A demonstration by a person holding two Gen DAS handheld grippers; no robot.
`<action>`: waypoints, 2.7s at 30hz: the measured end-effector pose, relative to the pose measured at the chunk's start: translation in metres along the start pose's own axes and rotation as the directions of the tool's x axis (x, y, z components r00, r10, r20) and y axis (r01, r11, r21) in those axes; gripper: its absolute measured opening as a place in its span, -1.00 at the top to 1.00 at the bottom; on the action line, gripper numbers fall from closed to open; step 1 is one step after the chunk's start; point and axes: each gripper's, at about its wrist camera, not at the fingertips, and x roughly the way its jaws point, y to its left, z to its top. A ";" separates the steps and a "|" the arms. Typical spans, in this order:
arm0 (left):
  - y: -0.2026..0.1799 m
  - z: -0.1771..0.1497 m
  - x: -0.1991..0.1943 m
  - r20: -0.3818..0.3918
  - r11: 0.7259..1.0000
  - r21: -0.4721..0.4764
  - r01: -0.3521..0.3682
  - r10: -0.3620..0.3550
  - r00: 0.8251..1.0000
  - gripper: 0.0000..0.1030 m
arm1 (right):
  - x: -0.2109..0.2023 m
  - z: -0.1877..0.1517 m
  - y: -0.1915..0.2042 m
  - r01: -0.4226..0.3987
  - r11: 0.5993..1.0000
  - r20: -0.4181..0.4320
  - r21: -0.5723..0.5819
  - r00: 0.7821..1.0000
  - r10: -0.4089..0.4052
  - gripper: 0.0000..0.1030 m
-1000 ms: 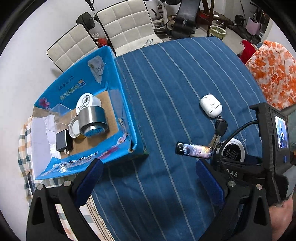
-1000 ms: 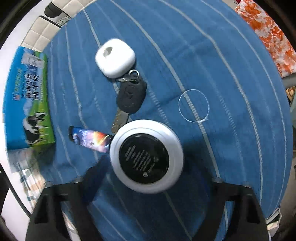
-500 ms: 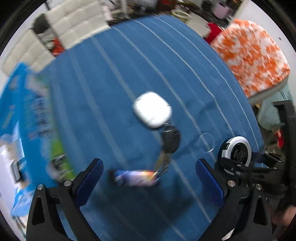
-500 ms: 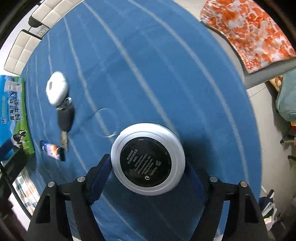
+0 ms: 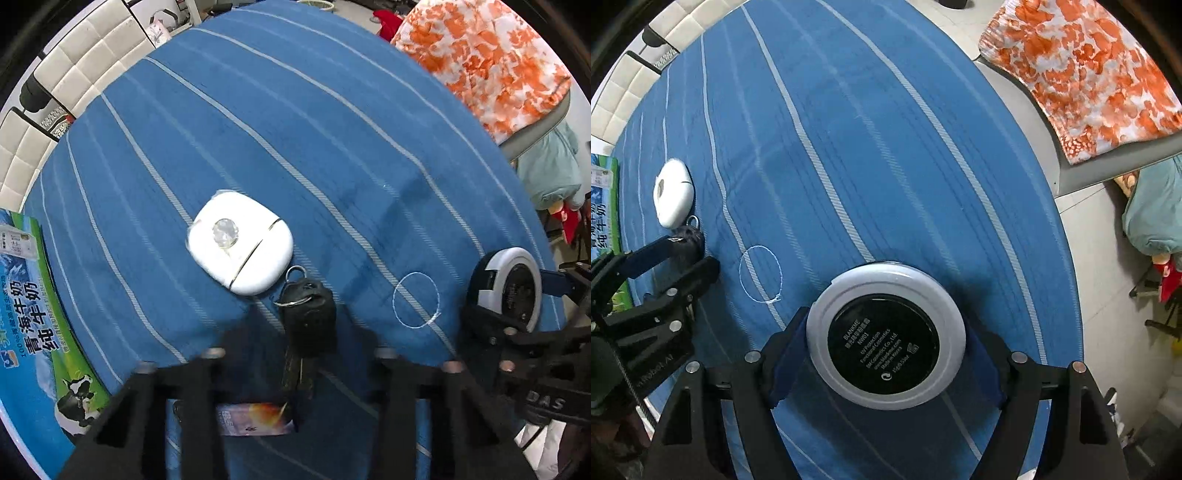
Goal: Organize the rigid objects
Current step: 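Grasp the black key fob with keys with the left tool, then carry the puck with the right tool while the left tool carries the keys toward the box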
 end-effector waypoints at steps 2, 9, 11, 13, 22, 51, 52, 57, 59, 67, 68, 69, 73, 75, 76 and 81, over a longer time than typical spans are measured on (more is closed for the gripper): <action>0.004 -0.003 0.000 -0.007 1.000 -0.027 0.016 -0.016 1.000 0.53 | -0.001 -0.002 0.006 0.024 1.000 -0.001 -0.010 1.000 -0.024 -0.54; 0.020 -0.021 -0.015 0.005 0.995 -0.096 0.020 -0.020 1.000 0.53 | -0.010 -0.014 0.022 0.073 0.997 0.022 -0.021 0.997 -0.072 -0.51; 0.026 -0.026 -0.020 0.009 0.992 -0.120 0.028 -0.027 1.000 0.53 | -0.014 -0.017 0.025 0.065 0.998 0.027 -0.024 0.998 -0.064 -0.51; 0.029 -0.031 -0.027 0.004 0.988 -0.149 0.039 -0.039 0.999 0.54 | -0.022 -0.022 0.031 0.064 0.997 0.040 -0.036 0.997 -0.063 -0.51; 0.048 -0.054 -0.077 0.106 0.975 -0.204 0.094 -0.073 0.992 0.54 | -0.087 -0.036 0.061 0.031 0.995 0.125 -0.092 0.992 -0.020 -0.51; 0.232 -0.203 -0.262 0.320 0.831 -0.555 -0.038 0.255 0.912 0.54 | -0.264 -0.083 0.325 -0.113 0.859 0.252 -0.500 0.930 0.269 -0.51; 0.237 -0.207 -0.263 0.315 0.823 -0.567 -0.044 0.265 0.911 0.54 | -0.265 -0.085 0.334 -0.111 0.855 0.251 -0.507 0.930 0.269 -0.51; 0.255 -0.223 -0.267 0.304 0.799 -0.599 -0.048 0.283 0.910 0.54 | -0.268 -0.098 0.367 -0.091 0.855 0.258 -0.510 0.932 0.253 -0.51; 0.258 -0.226 -0.269 0.300 0.797 -0.601 -0.054 0.288 0.910 0.54 | -0.269 -0.100 0.374 -0.094 0.858 0.262 -0.506 0.930 0.256 -0.51; 0.280 -0.229 -0.267 0.294 0.792 -0.608 -0.053 0.287 0.912 0.54 | -0.269 -0.099 0.390 -0.112 0.859 0.263 -0.500 0.925 0.274 -0.51; 0.284 -0.228 -0.262 0.287 0.790 -0.611 -0.049 0.279 0.917 0.54 | -0.263 -0.097 0.392 -0.127 0.859 0.244 -0.496 0.929 0.278 -0.51; 0.288 -0.229 -0.255 0.281 0.786 -0.616 -0.042 0.269 0.921 0.54 | -0.255 -0.093 0.394 -0.146 0.858 0.222 -0.493 0.932 0.287 -0.51; 0.314 -0.230 -0.208 0.234 0.772 -0.636 -0.013 0.209 0.950 0.54 | -0.208 -0.078 0.405 -0.210 0.859 0.116 -0.467 0.948 0.295 -0.51; 0.326 -0.229 -0.182 0.205 0.761 -0.648 0.007 0.166 0.965 0.54 | -0.179 -0.070 0.413 -0.218 0.868 0.069 -0.447 0.959 0.276 -0.51; 0.331 -0.229 -0.171 0.195 0.756 -0.654 0.024 0.138 0.971 0.54 | -0.167 -0.067 0.417 -0.218 0.870 0.057 -0.442 0.961 0.270 -0.51; 0.348 -0.226 -0.117 0.110 0.754 -0.656 0.032 0.054 0.992 0.54 | -0.110 -0.053 0.444 -0.195 0.885 -0.018 -0.422 0.978 0.207 -0.51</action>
